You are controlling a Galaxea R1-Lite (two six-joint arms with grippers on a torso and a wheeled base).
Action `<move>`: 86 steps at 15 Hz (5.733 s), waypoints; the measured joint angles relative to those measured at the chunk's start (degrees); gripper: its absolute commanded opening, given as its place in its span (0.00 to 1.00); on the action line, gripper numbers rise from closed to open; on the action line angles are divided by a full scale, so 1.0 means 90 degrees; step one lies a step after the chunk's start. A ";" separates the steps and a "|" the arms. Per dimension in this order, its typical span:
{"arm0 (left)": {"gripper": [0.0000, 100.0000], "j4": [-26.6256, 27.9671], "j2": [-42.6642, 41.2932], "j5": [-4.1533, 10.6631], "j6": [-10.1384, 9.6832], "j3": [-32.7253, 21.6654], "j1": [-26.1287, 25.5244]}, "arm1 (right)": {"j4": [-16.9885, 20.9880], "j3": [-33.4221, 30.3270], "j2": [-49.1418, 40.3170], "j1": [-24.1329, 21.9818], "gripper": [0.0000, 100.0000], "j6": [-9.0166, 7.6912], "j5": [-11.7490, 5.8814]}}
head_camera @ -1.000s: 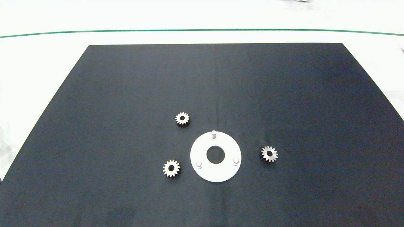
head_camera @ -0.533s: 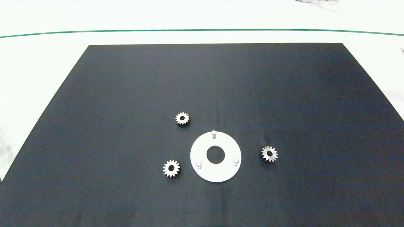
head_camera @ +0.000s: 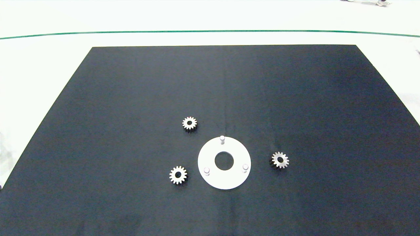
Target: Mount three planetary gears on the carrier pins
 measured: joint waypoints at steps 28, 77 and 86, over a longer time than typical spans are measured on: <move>1.00 0.5241 0.7352 0.0364 0.0695 -0.8536 0.0538 | 0.2188 -0.6117 0.7259 0.2656 1.00 -0.1655 -0.0053; 1.00 0.4962 0.6993 0.0358 0.1075 -0.8165 0.0547 | 0.1894 -0.7314 1.0904 0.3573 0.51 -0.1984 -0.0558; 1.00 0.4962 0.6950 0.0355 0.1078 -0.8160 0.0542 | 0.1900 -0.7275 1.0874 0.3615 0.33 -0.1983 -0.0557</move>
